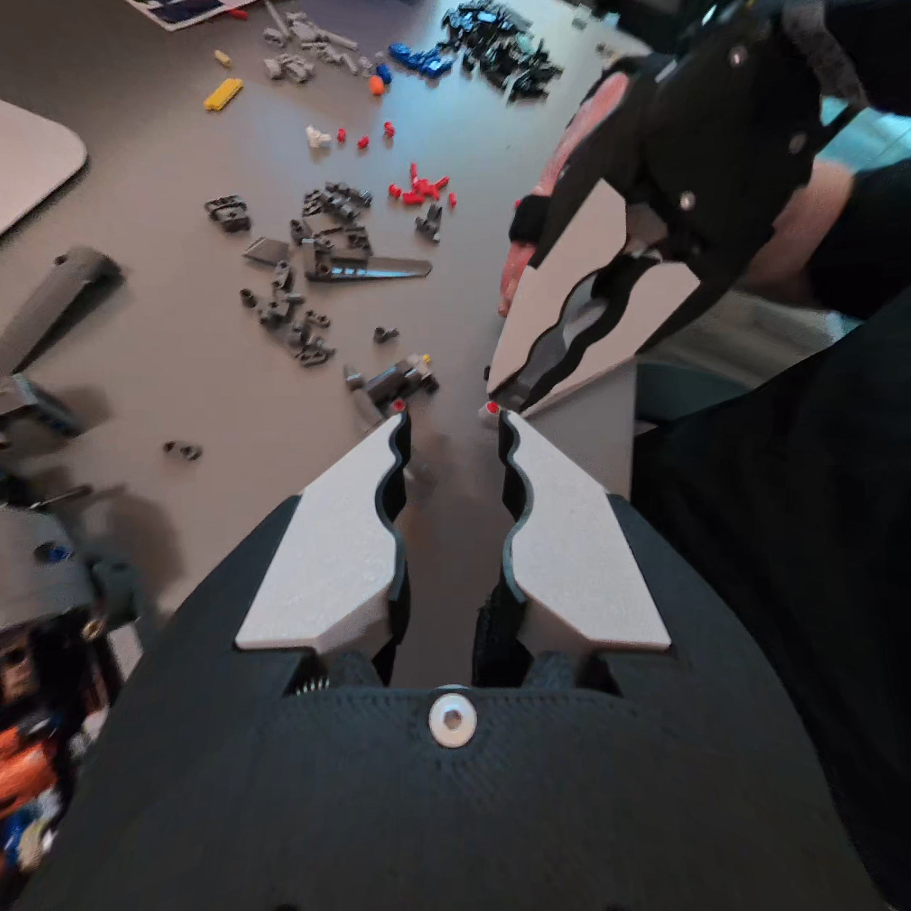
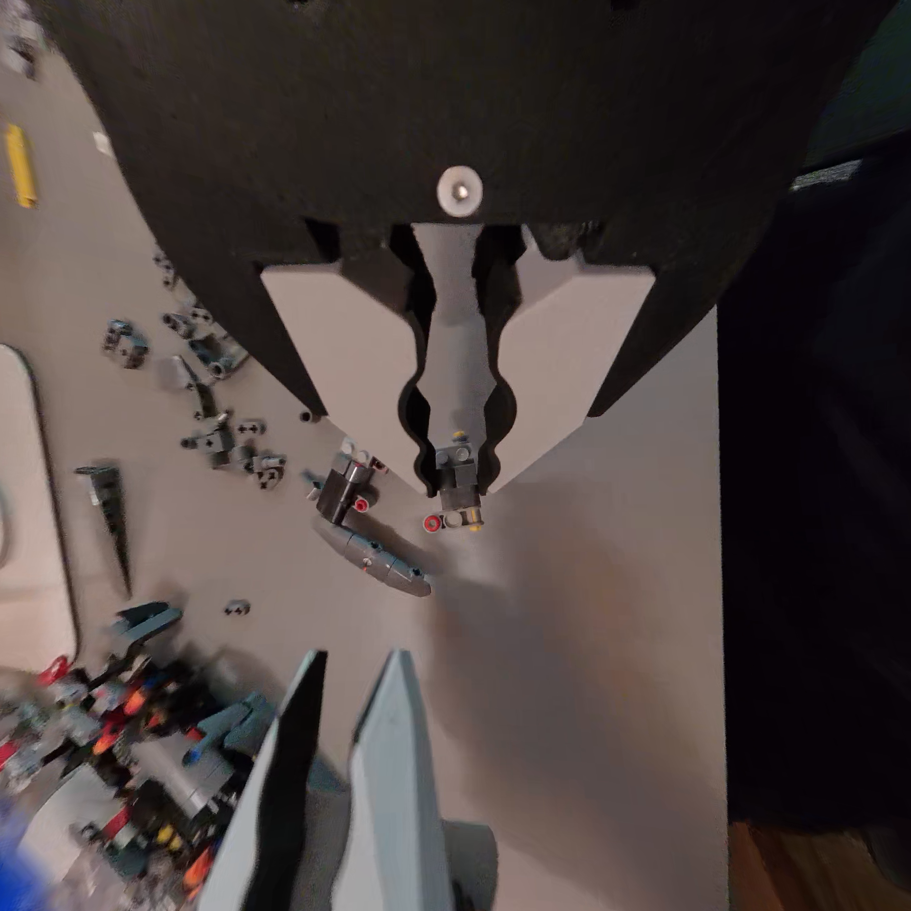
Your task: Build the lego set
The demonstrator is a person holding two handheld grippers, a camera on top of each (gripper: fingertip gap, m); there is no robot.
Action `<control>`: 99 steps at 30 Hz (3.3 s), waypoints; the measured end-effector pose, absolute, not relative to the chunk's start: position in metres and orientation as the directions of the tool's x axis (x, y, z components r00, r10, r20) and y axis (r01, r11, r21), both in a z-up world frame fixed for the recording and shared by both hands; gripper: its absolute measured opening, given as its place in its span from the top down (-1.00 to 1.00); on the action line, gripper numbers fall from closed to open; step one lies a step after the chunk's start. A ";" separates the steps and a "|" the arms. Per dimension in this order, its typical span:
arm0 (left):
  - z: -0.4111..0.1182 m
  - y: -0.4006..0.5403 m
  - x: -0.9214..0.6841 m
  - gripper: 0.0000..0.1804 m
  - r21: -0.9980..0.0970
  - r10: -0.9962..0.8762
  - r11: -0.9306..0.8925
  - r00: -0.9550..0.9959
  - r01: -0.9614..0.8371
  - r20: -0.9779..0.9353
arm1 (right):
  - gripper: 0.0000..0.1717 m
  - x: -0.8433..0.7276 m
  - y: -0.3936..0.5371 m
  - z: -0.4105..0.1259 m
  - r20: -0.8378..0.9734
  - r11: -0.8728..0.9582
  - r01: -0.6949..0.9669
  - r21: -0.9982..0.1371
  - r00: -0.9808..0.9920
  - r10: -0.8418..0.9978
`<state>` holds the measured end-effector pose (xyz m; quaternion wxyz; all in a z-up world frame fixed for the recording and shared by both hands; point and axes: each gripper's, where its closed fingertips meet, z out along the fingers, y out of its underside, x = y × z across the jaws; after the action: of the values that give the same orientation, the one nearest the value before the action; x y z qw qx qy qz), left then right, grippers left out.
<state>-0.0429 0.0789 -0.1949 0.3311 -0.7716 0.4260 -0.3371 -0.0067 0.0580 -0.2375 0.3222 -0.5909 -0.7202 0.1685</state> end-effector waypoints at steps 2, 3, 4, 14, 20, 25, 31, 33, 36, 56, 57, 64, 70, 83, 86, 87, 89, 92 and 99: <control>-0.204 0.075 -0.052 0.63 -0.785 -0.886 -0.394 0.425 -0.478 0.186 | 0.84 -0.009 0.059 -0.249 0.200 0.191 0.767 -0.612 -0.083 0.976; -0.208 0.074 -0.056 0.63 -0.778 -0.886 -0.387 0.432 -0.495 0.166 | 0.83 -0.010 0.059 -0.255 0.184 0.179 0.781 -0.598 -0.084 0.979; -0.213 0.071 -0.059 0.63 -0.769 -0.890 -0.381 0.429 -0.514 0.154 | 0.83 -0.011 0.061 -0.259 0.182 0.172 0.791 -0.587 -0.079 0.980; -0.237 0.074 -0.066 0.59 -0.734 -0.902 -0.366 0.412 -0.572 0.129 | 0.71 -0.011 0.063 -0.257 0.153 0.136 0.804 -0.578 -0.056 0.987; -0.240 0.079 -0.066 0.64 -0.750 -0.915 -0.221 0.398 -0.624 -0.061 | 0.75 -0.010 0.065 -0.259 0.145 0.145 0.801 -0.581 -0.073 0.987; -0.241 0.078 -0.067 0.66 -0.688 -0.879 0.052 0.294 -0.724 -0.376 | 0.82 -0.014 0.067 -0.262 0.155 0.149 0.791 -0.593 -0.070 0.985; -0.251 0.085 -0.069 0.69 -0.441 -0.705 0.326 0.096 -0.837 -0.703 | 0.83 -0.020 0.073 -0.261 0.141 0.085 0.776 -0.625 0.005 0.990; -0.249 0.086 -0.066 0.71 -0.399 -0.651 0.389 0.059 -0.830 -0.757 | 0.83 -0.021 0.075 -0.260 0.130 0.057 0.769 -0.636 0.033 0.991; -0.246 0.085 -0.059 0.72 -0.339 -0.572 0.475 0.008 -0.812 -0.820 | 0.83 -0.023 0.075 -0.261 0.118 0.031 0.765 -0.643 0.059 0.991; -0.256 0.089 -0.041 0.97 -0.092 -0.377 0.589 -0.172 -0.803 -0.910 | 0.84 -0.018 0.083 -0.258 0.063 -0.105 0.731 -0.674 0.198 0.978; -0.256 0.089 -0.041 0.98 -0.080 -0.367 0.586 -0.177 -0.806 -0.913 | 0.84 -0.017 0.083 -0.259 0.061 -0.110 0.733 -0.671 0.202 0.977; -0.257 0.090 -0.036 0.98 -0.030 -0.347 0.582 -0.215 -0.813 -0.913 | 0.84 -0.016 0.083 -0.259 0.044 -0.142 0.719 -0.681 0.233 0.971; -0.257 0.091 -0.035 0.98 -0.016 -0.343 0.577 -0.224 -0.817 -0.912 | 0.84 -0.012 0.084 -0.260 0.045 -0.149 0.719 -0.679 0.243 0.969; -0.254 0.091 -0.035 0.94 -0.044 -0.352 0.569 -0.195 -0.821 -0.916 | 0.74 -0.001 0.077 -0.261 0.071 -0.104 0.747 -0.657 0.198 0.978; -0.251 0.091 -0.037 0.86 -0.061 -0.355 0.567 -0.178 -0.821 -0.918 | 0.71 0.001 0.077 -0.258 0.077 -0.097 0.745 -0.660 0.196 0.978; -0.251 0.090 -0.038 0.84 -0.065 -0.358 0.566 -0.174 -0.822 -0.917 | 0.71 0.001 0.076 -0.256 0.072 -0.098 0.741 -0.664 0.194 0.978; -0.250 0.090 -0.041 0.81 -0.076 -0.364 0.563 -0.165 -0.823 -0.917 | 0.70 0.002 0.075 -0.252 0.067 -0.097 0.729 -0.677 0.193 0.979; -0.249 0.092 -0.046 0.81 -0.104 -0.388 0.542 -0.138 -0.834 -0.911 | 0.68 0.006 0.073 -0.250 0.058 -0.100 0.728 -0.678 0.189 0.980; -0.247 0.094 -0.049 0.80 -0.141 -0.412 0.539 -0.114 -0.830 -0.904 | 0.68 0.013 0.077 -0.245 0.096 -0.094 0.719 -0.689 0.219 0.971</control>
<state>-0.0489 0.0940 -0.2473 0.5056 -0.4330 0.7169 0.2070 0.0132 0.0767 -0.2452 0.3187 -0.7128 -0.5926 0.1979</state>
